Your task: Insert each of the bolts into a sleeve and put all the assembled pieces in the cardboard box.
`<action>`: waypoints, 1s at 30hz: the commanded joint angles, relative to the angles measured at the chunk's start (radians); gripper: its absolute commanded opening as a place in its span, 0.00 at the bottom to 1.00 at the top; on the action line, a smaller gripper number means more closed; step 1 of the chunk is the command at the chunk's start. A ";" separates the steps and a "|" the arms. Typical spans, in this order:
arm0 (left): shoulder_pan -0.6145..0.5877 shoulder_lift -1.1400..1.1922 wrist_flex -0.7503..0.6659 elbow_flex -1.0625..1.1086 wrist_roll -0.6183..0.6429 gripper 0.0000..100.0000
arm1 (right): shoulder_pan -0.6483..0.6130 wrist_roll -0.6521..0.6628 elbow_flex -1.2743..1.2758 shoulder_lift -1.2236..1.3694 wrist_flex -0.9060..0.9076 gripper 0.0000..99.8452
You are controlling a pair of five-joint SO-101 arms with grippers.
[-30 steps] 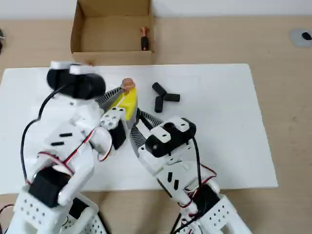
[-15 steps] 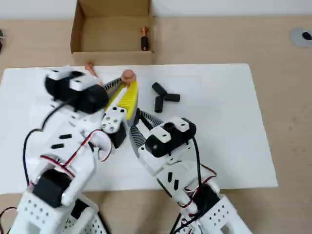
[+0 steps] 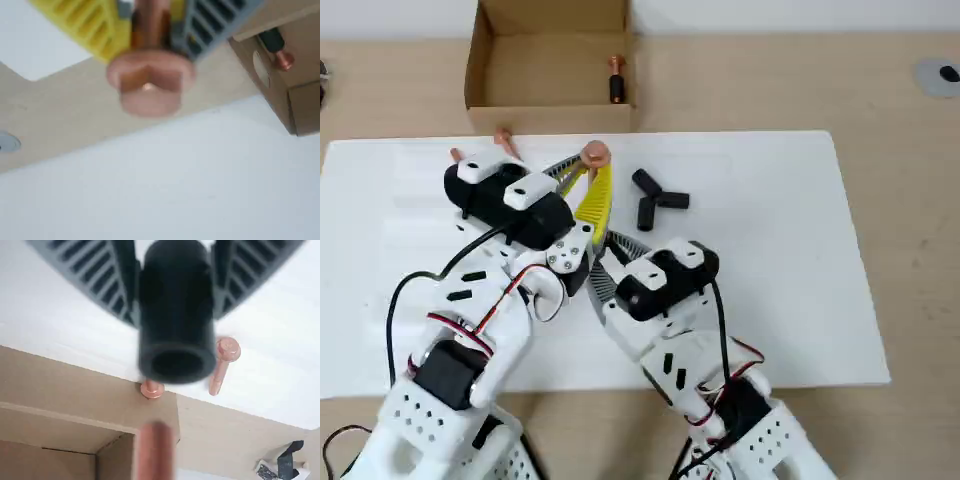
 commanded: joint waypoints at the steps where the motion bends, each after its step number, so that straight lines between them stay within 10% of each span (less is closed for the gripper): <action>1: 0.012 -0.016 0.008 -0.064 -0.005 0.01 | -0.013 -0.005 0.001 -0.018 0.002 0.01; 12: 0.011 -0.016 0.233 -0.209 0.120 0.01 | -0.012 -0.003 0.001 -0.015 -0.006 0.01; 30: 0.012 -0.016 0.203 -0.155 0.183 0.01 | -0.012 -0.005 0.001 -0.018 -0.006 0.01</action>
